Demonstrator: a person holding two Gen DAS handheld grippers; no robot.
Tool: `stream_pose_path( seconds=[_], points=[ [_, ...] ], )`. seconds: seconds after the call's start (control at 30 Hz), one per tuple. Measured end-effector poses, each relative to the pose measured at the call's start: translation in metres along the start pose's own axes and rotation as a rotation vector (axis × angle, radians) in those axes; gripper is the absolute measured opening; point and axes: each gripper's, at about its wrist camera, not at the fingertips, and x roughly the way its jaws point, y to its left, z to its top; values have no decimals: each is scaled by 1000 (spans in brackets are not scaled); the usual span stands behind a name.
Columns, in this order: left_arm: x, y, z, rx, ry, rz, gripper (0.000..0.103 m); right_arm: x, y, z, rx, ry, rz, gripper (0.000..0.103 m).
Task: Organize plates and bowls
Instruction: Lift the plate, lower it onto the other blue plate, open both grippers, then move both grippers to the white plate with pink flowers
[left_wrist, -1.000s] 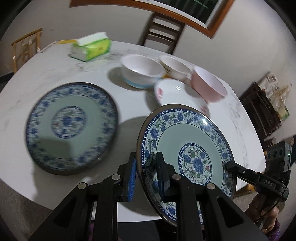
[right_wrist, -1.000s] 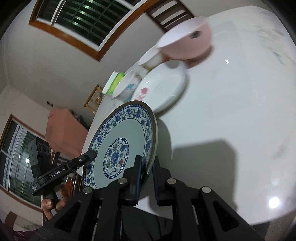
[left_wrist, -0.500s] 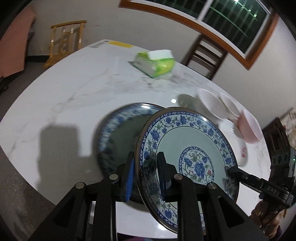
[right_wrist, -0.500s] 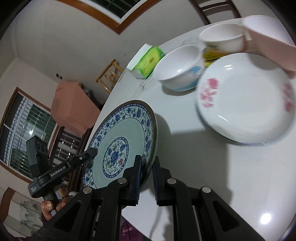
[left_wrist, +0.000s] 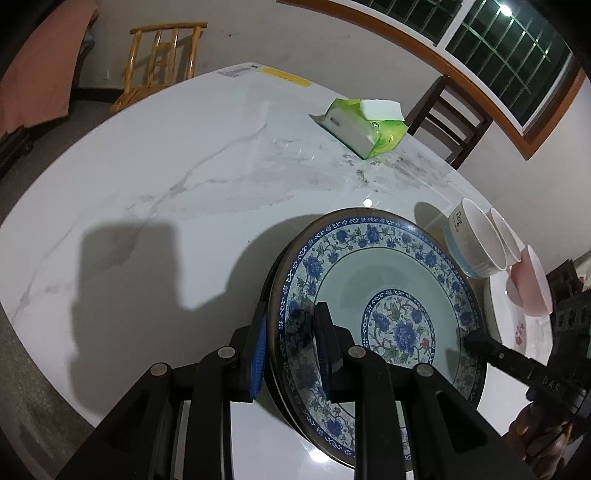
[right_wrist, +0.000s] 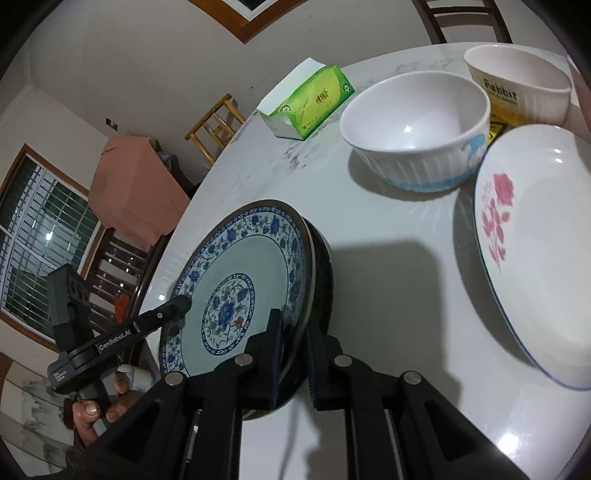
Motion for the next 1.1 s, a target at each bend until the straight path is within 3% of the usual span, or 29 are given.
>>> stream_pose_path(
  seconds=[0.23, 0.37, 0.6, 0.67, 0.77, 0.87, 1.03, 1.1],
  points=[
    [3, 2, 1, 7, -16, 25, 24, 9, -1, -4, 5, 15, 3, 12],
    [14, 10, -2, -31, 36, 6, 26, 10, 9, -5, -56, 3, -42, 13],
    [13, 6, -2, -10, 7, 19, 28, 10, 15, -4, -100, -21, -77, 16],
    [5, 1, -2, 24, -49, 56, 35, 7, 17, -6, -123, -35, -98, 16],
    [-8, -8, -5, 73, -130, 71, 67, 5, 19, -7, -140, -47, -112, 16],
    [-13, -14, -8, 104, -181, 88, 68, 6, 23, -8, -167, -49, -131, 16],
    [-6, -17, -9, 132, -158, 108, 68, 7, 35, -8, -223, -47, -201, 18],
    [-5, -17, -11, 134, -157, 113, 68, 9, 39, -11, -259, -50, -226, 24]
  ],
)
